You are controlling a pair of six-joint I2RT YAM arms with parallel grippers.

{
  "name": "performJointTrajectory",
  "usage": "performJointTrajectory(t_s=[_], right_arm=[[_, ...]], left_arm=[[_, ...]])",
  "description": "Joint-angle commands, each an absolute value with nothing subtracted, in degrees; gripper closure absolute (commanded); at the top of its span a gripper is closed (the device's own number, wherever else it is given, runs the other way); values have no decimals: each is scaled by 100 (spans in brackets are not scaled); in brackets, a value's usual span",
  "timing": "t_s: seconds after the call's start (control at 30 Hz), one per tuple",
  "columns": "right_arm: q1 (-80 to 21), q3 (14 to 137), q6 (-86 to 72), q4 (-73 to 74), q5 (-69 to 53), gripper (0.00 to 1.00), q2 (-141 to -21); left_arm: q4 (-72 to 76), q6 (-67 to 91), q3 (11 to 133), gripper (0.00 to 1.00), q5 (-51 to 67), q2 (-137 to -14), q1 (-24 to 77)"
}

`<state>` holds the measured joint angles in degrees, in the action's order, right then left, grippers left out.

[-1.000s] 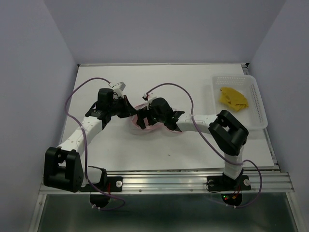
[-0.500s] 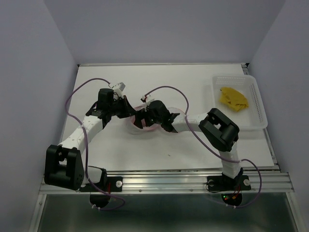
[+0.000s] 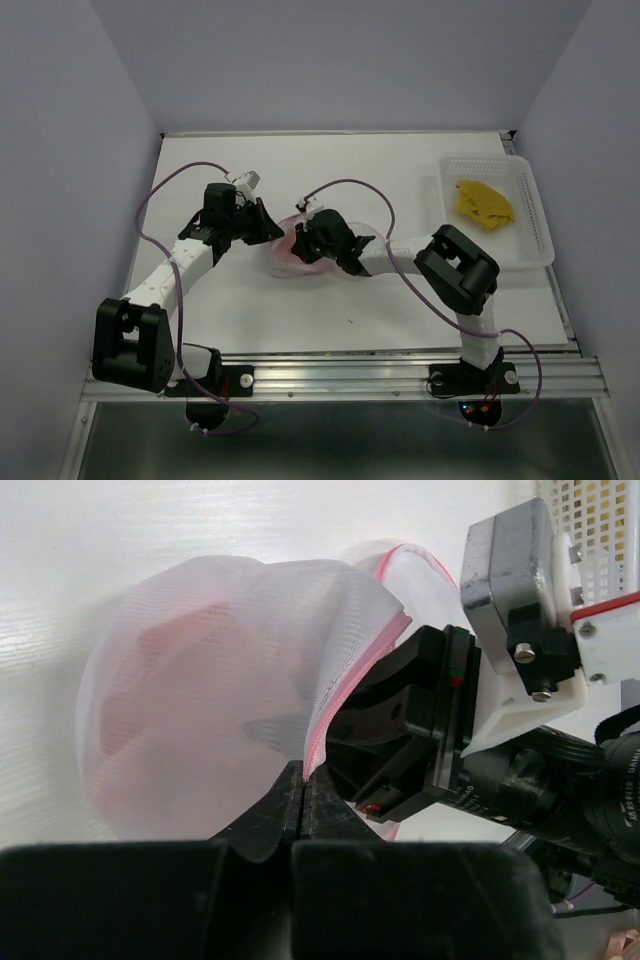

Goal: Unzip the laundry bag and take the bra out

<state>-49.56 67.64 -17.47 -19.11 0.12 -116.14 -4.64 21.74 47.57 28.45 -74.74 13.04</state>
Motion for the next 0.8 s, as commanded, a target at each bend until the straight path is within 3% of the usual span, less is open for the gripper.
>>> performJointTrajectory(t_s=[0.0,0.43,0.77], right_arm=[[-5001,6434,-1582,-1424,44,98,-11128],[-5001,5678,-1187,-1055,-562,99,-8940],[-4887,5414,-976,-896,-282,99,-7552]], left_arm=[[-483,2118,4816,100,2865,-7427,1310],[-650,2109,4869,100,2558,-7497,1301],[-773,2101,4887,100,2400,-7629,1266]])
